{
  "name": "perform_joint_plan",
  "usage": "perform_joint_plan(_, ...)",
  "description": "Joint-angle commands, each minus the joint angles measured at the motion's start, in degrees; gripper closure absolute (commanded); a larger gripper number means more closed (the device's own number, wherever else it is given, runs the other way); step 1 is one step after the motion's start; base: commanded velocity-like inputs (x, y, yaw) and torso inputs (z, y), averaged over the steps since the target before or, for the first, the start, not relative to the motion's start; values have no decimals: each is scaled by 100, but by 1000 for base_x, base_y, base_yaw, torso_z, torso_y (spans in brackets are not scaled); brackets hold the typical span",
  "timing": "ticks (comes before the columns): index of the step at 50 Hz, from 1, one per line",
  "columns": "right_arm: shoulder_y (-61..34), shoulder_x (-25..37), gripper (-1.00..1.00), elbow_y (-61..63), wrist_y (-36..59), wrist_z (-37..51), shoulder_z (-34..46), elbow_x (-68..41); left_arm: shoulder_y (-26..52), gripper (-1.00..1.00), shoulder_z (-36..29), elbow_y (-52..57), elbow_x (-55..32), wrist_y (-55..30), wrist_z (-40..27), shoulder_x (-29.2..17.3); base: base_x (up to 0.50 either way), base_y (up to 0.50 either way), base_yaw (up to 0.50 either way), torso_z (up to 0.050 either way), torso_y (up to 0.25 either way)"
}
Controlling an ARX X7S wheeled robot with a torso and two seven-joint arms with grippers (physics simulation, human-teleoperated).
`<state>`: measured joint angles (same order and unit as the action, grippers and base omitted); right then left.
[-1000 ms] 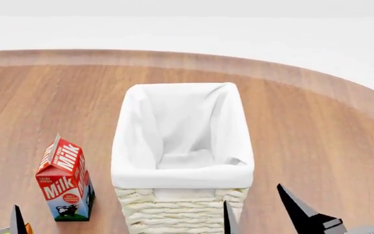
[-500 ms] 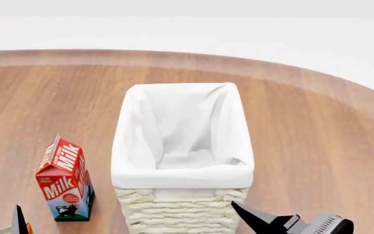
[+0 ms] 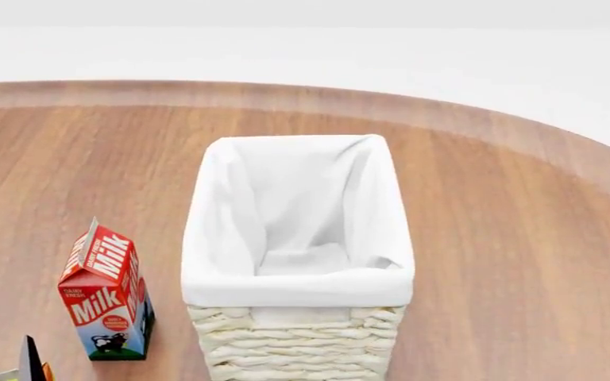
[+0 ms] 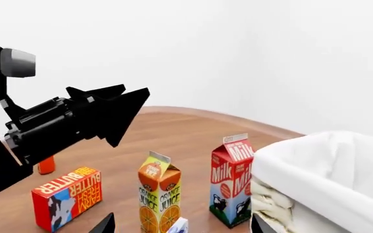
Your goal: Pick up the alphabet soup, and put it in the basket.
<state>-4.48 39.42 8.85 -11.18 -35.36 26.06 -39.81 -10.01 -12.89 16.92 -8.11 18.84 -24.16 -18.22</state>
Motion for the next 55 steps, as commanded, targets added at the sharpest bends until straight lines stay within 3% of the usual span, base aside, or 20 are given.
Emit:
perform_joint_plan(1,187,137,-100,251,-124,-373,170,-14,26,-100,-21,-31,0,-3,-14,-15,0,0,0,0,0)
perform_joint_plan(18,358,248,-100,463,-214,-707,382,50,27,-100,-35,-27,12,16,-57,-34,0,0,0,0,0)
perform_joint_plan(55,397,199,-100,184,62,-577,787,856,91,-100,-148,-75,33,-1,-89,-59,0,0,0,0,0)
